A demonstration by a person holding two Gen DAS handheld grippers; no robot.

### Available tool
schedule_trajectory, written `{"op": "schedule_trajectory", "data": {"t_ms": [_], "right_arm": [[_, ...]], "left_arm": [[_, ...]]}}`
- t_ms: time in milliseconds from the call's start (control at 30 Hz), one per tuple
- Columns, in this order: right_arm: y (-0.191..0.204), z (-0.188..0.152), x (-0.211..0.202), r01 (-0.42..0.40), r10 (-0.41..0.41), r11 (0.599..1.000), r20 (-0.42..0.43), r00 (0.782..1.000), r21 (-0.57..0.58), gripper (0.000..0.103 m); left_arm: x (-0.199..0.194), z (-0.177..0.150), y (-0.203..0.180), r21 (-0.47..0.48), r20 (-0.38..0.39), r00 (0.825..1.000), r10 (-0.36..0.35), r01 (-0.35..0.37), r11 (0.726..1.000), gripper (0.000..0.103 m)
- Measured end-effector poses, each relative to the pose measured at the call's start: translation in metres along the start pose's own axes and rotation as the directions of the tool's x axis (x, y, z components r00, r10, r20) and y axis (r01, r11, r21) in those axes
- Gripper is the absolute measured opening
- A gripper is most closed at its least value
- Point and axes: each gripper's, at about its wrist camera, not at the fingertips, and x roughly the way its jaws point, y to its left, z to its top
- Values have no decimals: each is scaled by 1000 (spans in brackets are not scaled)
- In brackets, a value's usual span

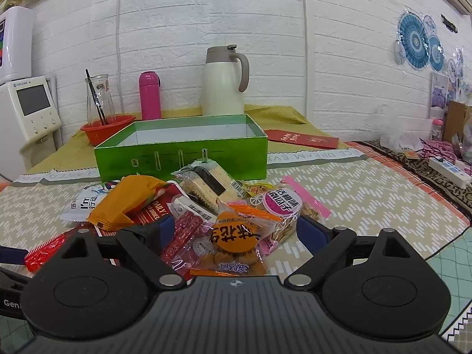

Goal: Organize snacks
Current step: 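Move the left tool toward the red jerky packets in the snack pile, then grasp the red jerky packets with the left gripper while the right gripper grasps the orange round-label packet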

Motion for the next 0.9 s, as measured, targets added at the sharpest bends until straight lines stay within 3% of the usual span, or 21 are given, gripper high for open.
{"op": "schedule_trajectory", "data": {"t_ms": [400,667,700,867,900], "right_arm": [[-1,-8,13,6,2,996,-100,995,86,103],[-1,-1,25,18,-12,998,-103,995,58,103],[-2,-1,26,6,0,998,-111,994,56,80],[-10,-5,20,-15,25,995,-105,994,96,76],[-12,-5,18,-17,27,995,-103,994,103,76]], "left_arm": [[-13,-3,0,-42,42,999,20,-19,999,71],[-17,-3,4,-89,59,998,3,3,996,65],[-16,-2,4,-90,55,998,1,4,996,64],[-20,-2,0,-88,76,997,9,-3,996,55],[-23,-1,1,-94,91,996,17,-8,996,48]]}}
